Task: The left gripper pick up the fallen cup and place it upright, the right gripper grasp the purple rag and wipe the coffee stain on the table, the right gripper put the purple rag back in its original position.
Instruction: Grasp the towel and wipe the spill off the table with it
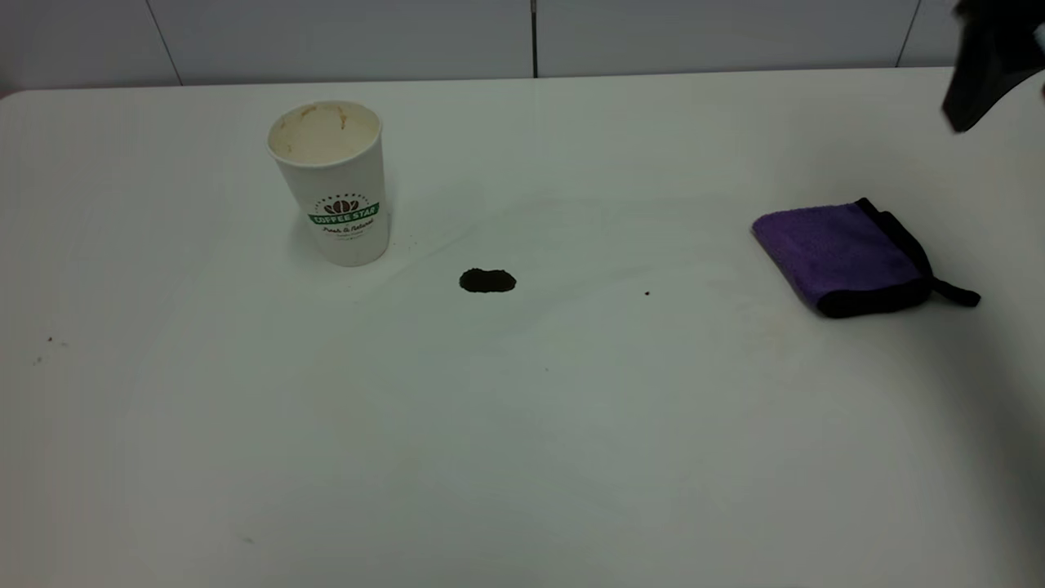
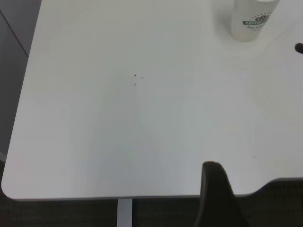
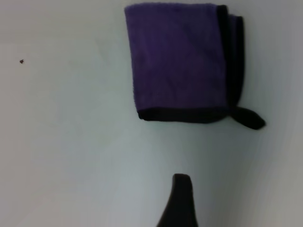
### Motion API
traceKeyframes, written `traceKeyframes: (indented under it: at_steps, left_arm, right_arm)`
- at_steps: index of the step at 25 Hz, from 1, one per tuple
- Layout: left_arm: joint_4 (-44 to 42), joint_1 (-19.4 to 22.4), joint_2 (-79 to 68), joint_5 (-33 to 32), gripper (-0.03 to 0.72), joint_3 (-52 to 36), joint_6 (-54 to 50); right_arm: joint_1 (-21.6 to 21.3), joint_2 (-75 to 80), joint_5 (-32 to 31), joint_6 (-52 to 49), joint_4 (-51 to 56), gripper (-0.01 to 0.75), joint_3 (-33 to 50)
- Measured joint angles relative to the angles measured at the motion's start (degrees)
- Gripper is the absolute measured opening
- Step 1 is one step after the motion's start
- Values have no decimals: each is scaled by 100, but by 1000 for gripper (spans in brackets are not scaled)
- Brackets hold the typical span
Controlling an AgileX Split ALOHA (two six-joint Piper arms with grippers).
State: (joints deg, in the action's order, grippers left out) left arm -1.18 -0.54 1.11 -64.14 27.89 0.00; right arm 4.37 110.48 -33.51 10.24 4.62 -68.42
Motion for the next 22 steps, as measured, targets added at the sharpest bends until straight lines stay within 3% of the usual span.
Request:
traceKeyframes:
  at_steps: [7, 11, 16, 22]
  left_arm:
    - [0, 0, 0, 0, 464, 0, 0]
    - [-1, 0, 0, 0, 464, 0, 0]
    - [-1, 0, 0, 0, 464, 0, 0]
    - [-1, 0, 0, 0, 463, 0, 0]
  right_arm:
    - [161, 2260, -347, 24, 25, 722, -1787]
    - [197, 2866, -479, 65, 25, 715, -2392]
    - [197, 3168, -486, 71, 25, 684, -2630]
    - [197, 3443, -348, 101, 25, 562, -2643]
